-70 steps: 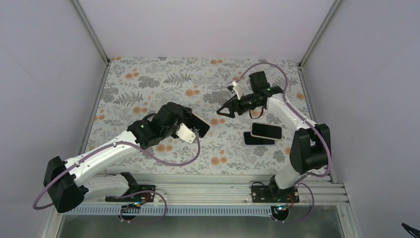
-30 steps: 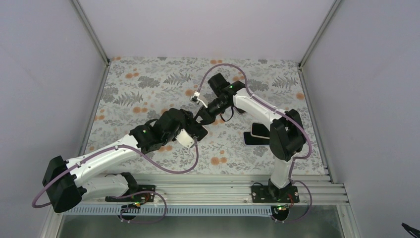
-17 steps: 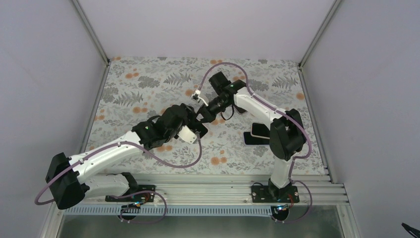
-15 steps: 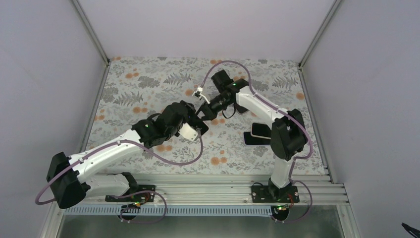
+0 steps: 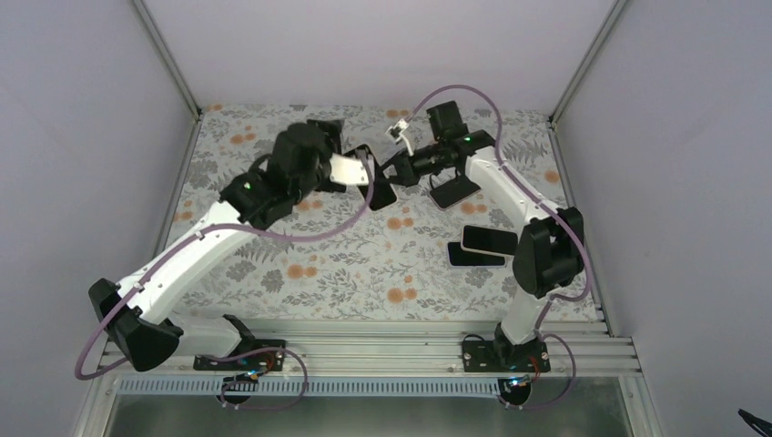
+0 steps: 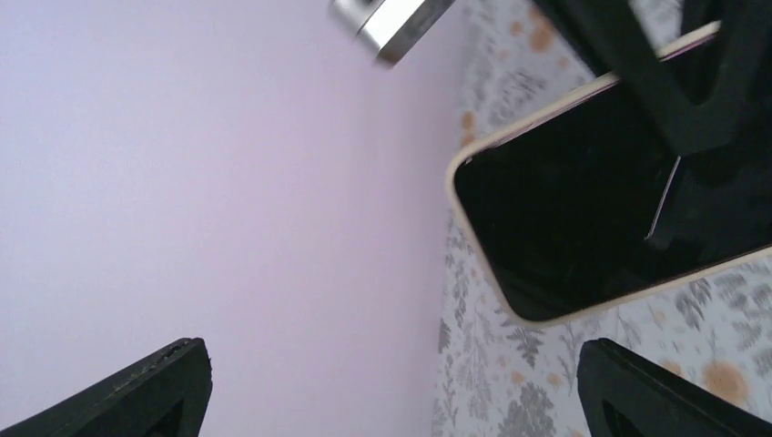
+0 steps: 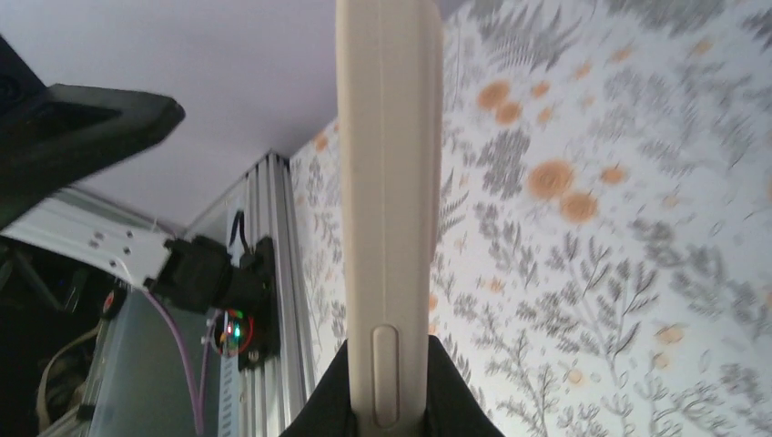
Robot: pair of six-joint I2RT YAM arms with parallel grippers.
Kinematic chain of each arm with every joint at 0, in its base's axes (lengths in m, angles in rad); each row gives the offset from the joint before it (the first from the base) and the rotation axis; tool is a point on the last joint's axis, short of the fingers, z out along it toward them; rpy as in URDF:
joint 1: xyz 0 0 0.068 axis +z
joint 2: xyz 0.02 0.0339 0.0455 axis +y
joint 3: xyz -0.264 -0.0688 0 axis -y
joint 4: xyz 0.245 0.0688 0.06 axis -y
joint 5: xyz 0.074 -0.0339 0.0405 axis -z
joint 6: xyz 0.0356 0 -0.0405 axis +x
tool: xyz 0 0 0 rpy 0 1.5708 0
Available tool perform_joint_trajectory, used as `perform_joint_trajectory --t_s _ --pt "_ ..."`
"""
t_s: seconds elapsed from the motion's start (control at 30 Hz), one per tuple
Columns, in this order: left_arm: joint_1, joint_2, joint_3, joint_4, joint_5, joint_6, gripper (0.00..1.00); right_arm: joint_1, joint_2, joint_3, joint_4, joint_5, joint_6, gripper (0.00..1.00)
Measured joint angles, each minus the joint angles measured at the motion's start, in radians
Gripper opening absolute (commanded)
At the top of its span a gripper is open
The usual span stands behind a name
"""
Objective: Take the phone out of the phone case
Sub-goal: Adjust the phone.
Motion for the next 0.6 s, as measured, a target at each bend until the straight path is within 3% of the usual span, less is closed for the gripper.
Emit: perform_joint_trajectory --t_s 0.37,0.6 --pt "0.148 0.108 0.399 -0.127 0.271 -0.423 1.00 -0.150 -0.173 0.003 0.367 -0.091 0.299 0.04" --pt "0.204 0.100 0.430 -0.106 0.469 -0.701 1.00 -0.161 -0.253 0.003 0.603 -0.148 0.467 0.04"
